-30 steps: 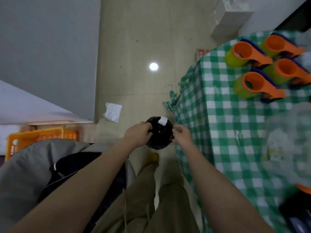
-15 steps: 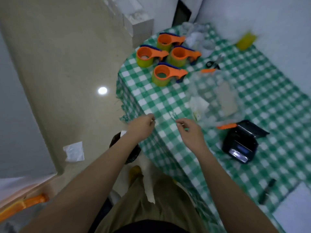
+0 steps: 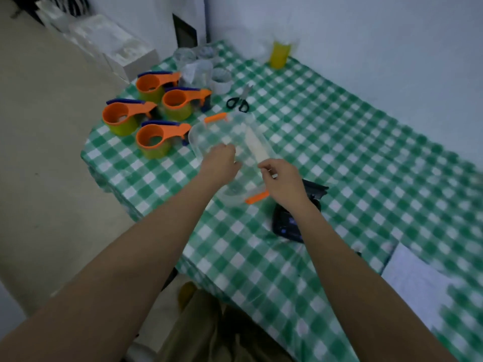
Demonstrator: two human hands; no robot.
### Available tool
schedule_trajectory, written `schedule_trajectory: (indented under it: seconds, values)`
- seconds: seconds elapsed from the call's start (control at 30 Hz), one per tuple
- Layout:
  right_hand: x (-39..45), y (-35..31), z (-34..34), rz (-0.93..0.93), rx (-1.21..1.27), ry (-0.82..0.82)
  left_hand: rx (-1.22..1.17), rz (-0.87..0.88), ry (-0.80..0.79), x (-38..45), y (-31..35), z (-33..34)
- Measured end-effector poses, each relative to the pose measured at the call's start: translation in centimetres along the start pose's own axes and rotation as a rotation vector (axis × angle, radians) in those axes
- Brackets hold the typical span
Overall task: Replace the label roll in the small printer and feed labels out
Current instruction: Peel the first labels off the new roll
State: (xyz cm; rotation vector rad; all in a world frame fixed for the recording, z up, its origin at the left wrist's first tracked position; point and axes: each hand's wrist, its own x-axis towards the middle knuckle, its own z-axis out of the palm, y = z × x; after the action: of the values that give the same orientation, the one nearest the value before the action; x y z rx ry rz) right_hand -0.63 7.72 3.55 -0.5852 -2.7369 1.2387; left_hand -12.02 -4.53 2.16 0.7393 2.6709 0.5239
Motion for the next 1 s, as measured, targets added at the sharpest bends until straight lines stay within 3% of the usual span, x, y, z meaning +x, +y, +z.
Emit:
schedule_trajectory:
  seconds: [0.3, 0.5, 0.63, 0.77, 0.9, 1.0]
  values:
    - [3.0, 3.3, -1.7, 0.133, 0.038, 0.027, 0.286, -0.257, -0.254, 6.0, 1.0, 3.6]
    - [3.3, 3.7, -1.8, 0.193, 0.072, 0.066, 0.31, -0.191, -0.288, 6.5, 0.6, 3.2]
    - [2.4, 3.1, -2.4, 0.225, 0.188, 0.121, 0.035, -0.122, -0.178, 4.8, 0.6, 1.7]
    - [1.1, 1.8, -3.2, 0.304, 0.451, 0.096, -0.415, 0.131, 0.011, 1.4, 1.8, -0.2]
    - [-0.3, 0.1, -4.4, 0.393, 0.688, -0.064, -0.661, 0.308, -0.005, -1.5, 4.7, -1.6]
    - [-1.1, -1.0, -5.2, 0.326, 0.774, 0.018, -0.7, 0.381, -0.02, -2.2, 5.9, -1.9]
